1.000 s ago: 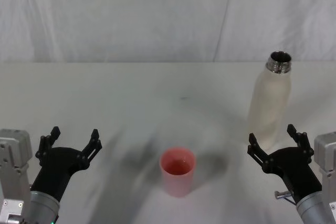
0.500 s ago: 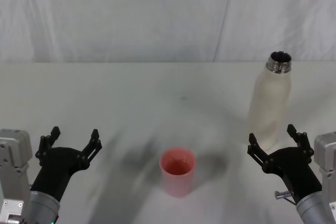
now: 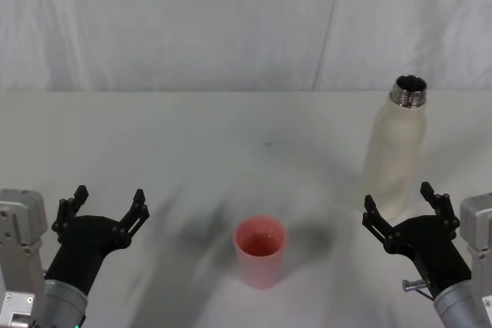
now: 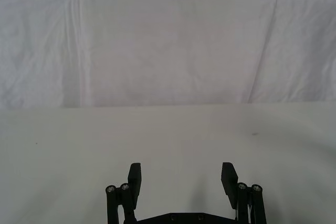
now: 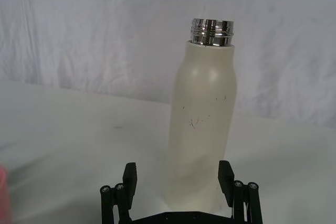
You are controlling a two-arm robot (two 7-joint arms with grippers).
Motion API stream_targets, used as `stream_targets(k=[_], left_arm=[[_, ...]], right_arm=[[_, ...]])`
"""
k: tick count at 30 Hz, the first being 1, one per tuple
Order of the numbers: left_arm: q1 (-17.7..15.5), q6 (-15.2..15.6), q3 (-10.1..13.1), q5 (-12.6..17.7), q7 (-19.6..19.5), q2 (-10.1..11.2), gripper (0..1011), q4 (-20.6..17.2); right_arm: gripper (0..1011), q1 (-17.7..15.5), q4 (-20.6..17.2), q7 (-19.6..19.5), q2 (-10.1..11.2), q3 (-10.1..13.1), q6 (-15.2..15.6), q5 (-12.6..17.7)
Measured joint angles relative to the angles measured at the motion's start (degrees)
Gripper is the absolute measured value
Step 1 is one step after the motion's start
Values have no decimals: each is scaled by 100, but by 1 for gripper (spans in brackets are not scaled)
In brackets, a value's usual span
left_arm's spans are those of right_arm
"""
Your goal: Grasp the thermos with one hand and pour water into the cup lid.
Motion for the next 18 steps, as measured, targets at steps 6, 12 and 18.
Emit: stream_targets(k=[6,12,18], left_arm=[[0,0,0,0,0,0,1001,0],[0,0,0,0,0,0,1001,0],[0,0,0,0,0,0,1001,0]], right_arm=[[1001,0,0,0,0,0,0,0],[1001,0,0,0,0,0,0,0],[1001,0,0,0,0,0,0,0]])
